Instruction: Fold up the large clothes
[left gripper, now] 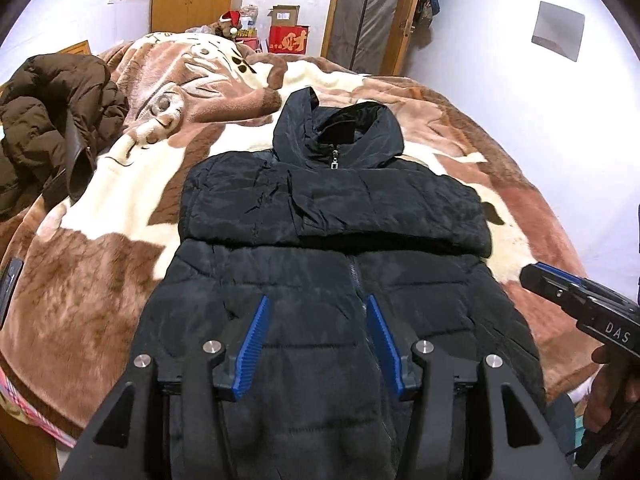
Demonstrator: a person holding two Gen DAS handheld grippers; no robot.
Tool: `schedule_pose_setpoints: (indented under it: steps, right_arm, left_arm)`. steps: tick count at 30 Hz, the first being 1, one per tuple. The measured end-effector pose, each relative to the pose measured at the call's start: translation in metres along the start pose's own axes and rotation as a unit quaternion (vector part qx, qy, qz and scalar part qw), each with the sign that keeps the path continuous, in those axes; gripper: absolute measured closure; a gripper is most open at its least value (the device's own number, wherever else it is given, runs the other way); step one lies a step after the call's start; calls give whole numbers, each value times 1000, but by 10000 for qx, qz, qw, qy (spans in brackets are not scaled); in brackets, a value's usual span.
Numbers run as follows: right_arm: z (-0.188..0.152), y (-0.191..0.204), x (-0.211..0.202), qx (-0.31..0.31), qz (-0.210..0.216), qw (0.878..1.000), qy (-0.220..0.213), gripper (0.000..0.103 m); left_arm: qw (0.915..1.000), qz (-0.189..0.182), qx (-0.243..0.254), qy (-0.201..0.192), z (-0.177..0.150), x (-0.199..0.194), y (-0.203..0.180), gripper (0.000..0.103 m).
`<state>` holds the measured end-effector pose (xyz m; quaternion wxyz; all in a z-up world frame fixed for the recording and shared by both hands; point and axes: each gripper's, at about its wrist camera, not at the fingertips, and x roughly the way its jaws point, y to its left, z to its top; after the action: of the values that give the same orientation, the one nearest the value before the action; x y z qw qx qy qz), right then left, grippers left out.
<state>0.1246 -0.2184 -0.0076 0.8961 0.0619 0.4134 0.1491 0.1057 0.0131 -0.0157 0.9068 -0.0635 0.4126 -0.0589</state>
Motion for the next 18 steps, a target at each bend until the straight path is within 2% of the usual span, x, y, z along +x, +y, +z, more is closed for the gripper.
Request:
schedule_pose_setpoints:
  steps: [5,7,8,13,18]
  right_arm:
    - [-4,10,-16,-119,-3,9999,-72,60]
    - [-2,11,-18,-129,-8,9999,-94,48]
    - [1,12,-19,-140,-10,9998,-111,46]
    - [20,8,-12,-187,-90,9996,-168,45]
    - [57,-3,11,-250,-198,9994,-142,45]
  left_arm:
    - [9999,-108,-16,-50,-7,-17,-3,48]
    - [9998,-160,-29,-82,-4,-20,-4,47]
    - [9998,-181,-37,-105,-1,-21,-3,45]
    - [9995,-239,-40,-212,28,-16,2,42]
    - [9994,-220,95,-247,69,8,5,39]
